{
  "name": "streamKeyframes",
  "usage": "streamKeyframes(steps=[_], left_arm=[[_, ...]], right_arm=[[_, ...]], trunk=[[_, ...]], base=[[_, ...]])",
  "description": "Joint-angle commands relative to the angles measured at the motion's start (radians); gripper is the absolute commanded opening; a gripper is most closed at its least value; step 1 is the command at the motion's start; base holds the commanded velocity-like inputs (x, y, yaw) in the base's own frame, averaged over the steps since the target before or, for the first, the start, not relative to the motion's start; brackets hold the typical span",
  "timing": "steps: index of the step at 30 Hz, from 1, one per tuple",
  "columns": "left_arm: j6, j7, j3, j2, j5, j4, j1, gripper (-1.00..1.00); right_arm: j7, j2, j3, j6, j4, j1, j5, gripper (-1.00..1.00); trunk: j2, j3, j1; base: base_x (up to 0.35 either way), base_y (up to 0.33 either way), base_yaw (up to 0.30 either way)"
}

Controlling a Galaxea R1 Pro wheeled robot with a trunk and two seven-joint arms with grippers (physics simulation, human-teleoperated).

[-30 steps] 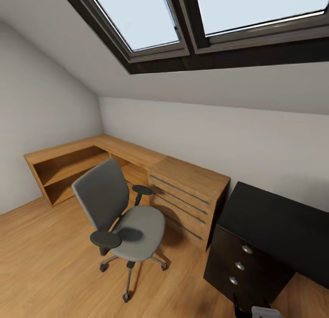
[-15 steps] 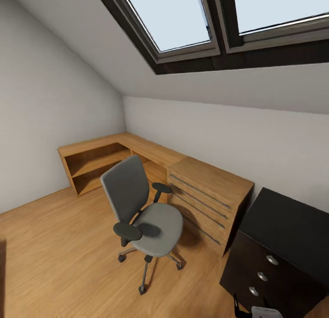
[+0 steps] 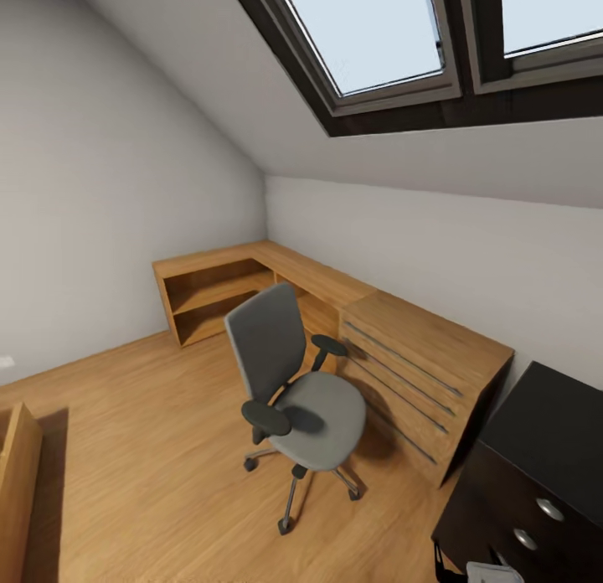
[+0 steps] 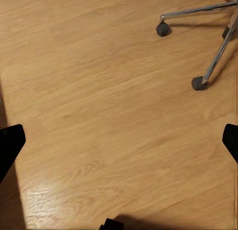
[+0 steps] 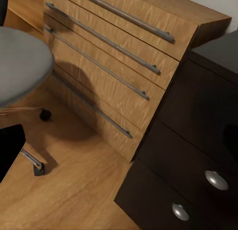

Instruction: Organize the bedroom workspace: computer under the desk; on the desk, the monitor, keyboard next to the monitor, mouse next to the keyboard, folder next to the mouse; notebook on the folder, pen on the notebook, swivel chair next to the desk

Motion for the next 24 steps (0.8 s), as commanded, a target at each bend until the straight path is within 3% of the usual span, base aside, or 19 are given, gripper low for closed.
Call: streamKeyframes(steps=[1,10,24], left_arm=[[-0.002,0.009,-0.008,0.0,0.004,-0.006,-0.001,1.0],[-0.007,0.006,-0.001,-0.004,0.01,-0.016,-0.001,1.0],[-0.013,0.012,0.0,-0.004,0.012,-0.012,-0.001,1.0]], right_arm=[[-0.005,0.0,0.008,-0.003,0.002,-0.001,-0.004,1.0],[-0.006,0.0,0.004,-0.009,0.004,0.003,-0.069,1.0],[-0.008,0.006,0.01,-0.028,0.001,0.011,-0.074,1.0]], trunk=[[-0.001,-0.002,0.0],[-0.001,-0.002,0.0],[-0.001,-0.002,0.0]], base=[[0.0,0.0,0.282],[0.0,0.0,0.284],[0.0,0.0,0.285]])
